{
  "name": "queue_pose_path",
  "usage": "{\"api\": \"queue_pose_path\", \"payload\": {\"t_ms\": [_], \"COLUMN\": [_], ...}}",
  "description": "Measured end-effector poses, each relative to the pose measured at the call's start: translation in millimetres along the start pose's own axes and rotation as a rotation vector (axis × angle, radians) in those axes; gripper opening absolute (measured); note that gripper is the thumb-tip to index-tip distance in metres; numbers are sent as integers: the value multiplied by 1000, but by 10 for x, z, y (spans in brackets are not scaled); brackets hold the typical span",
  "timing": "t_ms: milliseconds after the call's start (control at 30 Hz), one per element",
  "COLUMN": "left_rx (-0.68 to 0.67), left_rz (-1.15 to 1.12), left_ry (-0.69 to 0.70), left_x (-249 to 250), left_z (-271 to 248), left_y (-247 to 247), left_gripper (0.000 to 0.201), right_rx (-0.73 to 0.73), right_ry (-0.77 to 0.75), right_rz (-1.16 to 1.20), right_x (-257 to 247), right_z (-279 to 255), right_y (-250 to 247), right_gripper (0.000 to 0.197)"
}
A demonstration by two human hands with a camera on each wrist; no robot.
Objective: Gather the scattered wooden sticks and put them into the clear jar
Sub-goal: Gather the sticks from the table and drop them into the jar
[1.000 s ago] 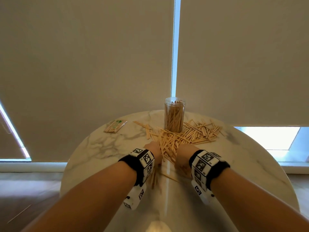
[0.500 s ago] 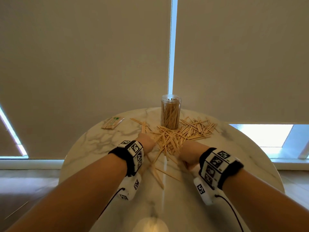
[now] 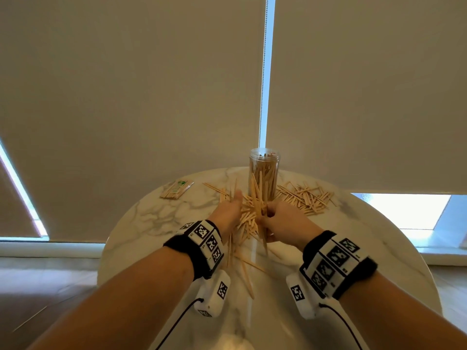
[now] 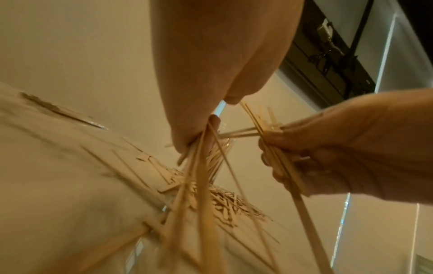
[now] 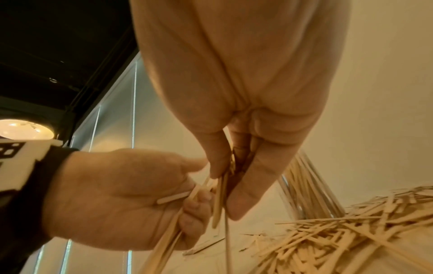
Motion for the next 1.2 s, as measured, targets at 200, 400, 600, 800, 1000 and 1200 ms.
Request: {"api": "queue_pose_path", "payload": {"t_ms": [200,400,600,800,1000,1200], "left_rx": [-40,77,17,96,167,18], "left_rz": [30,-50,-217,-464,-667,-637], "left_ry": [117,157,125,217,386,394], "left_x": [212,250,223,216,375,349], "left_z": [-195,-134,-122,-81,-137,-224], "left_y": [116,33,78,-7,-104,74], "left_gripper": [133,60,5,12,18,17], "right_rx": [26,49,69,73,-161,29], "right_ry": [-78,-153,-127,-137,-39,-122], "right_rz": [-165,-450,-483,-321,-447,-368], "right_x": [-196,-320,-237,-136,-12,-109], "right_z": [69,24,109,95,32,39], "right_y": [81,219,278,211,378,243], "right_gripper": [17,13,18,22,28,29]}}
Point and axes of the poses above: each hand's wrist, its own z-axis towards the middle knuckle, its own y-axis out of the palm, x = y × z, the point moved 5 cm from there along z, towards the middle knuckle, and after that the axes turned 10 degrees about -x, right-handed, at the moved point
